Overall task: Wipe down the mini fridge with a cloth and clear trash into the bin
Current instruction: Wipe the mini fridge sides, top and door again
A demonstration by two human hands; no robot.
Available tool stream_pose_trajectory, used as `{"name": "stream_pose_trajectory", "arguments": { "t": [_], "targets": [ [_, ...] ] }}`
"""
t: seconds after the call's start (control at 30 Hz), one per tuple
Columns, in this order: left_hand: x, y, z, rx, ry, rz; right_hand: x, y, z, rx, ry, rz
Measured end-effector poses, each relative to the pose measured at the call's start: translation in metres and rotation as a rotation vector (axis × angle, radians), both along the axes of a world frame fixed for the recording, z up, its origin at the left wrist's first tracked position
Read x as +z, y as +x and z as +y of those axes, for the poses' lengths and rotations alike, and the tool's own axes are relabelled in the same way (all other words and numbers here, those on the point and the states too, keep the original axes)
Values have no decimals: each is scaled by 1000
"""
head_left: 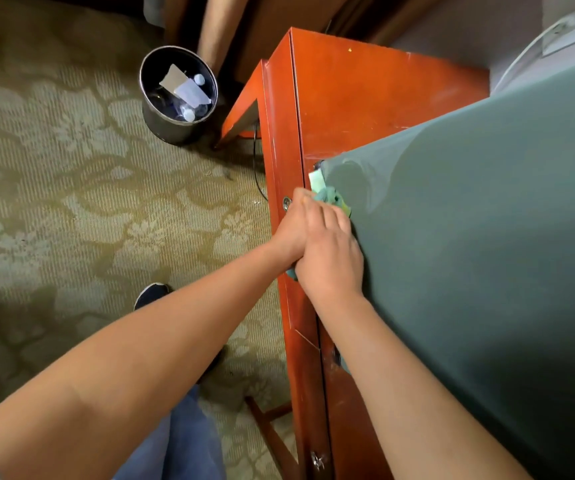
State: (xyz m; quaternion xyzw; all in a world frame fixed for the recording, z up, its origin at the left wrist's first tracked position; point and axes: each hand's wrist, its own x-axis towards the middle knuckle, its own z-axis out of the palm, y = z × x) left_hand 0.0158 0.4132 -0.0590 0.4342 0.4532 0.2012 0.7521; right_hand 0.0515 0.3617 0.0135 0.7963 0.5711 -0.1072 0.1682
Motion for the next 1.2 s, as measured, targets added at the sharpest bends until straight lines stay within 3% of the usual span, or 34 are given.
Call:
{"name": "stream_pose_trajectory", "arguments": {
  "t": [0.1, 0.27, 0.5, 0.7, 0.87, 1.0, 1.1, 1.2],
  "targets": [
    [19, 2, -15, -8, 29, 16, 24, 0, -16, 17, -3, -36],
    [40, 9, 46, 102, 179, -65, 29, 8, 35, 8, 290, -41],
    [-4, 5, 52, 32, -13, 34, -28, 7, 48, 26, 125, -59],
    [67, 6, 23, 62, 133, -70, 58, 0, 14, -4, 232, -103],
    [165, 10, 65, 171, 331, -233, 143, -2, 41, -3, 500, -138],
    [203, 14, 91, 143, 475, -259, 168, 1, 58, -4, 680, -171],
    [177, 14, 91, 156, 403, -258, 145, 4, 61, 7, 636, -163],
    [114, 7, 80, 100, 236, -163, 91, 2, 61, 12, 390, -116]
  ]
}}
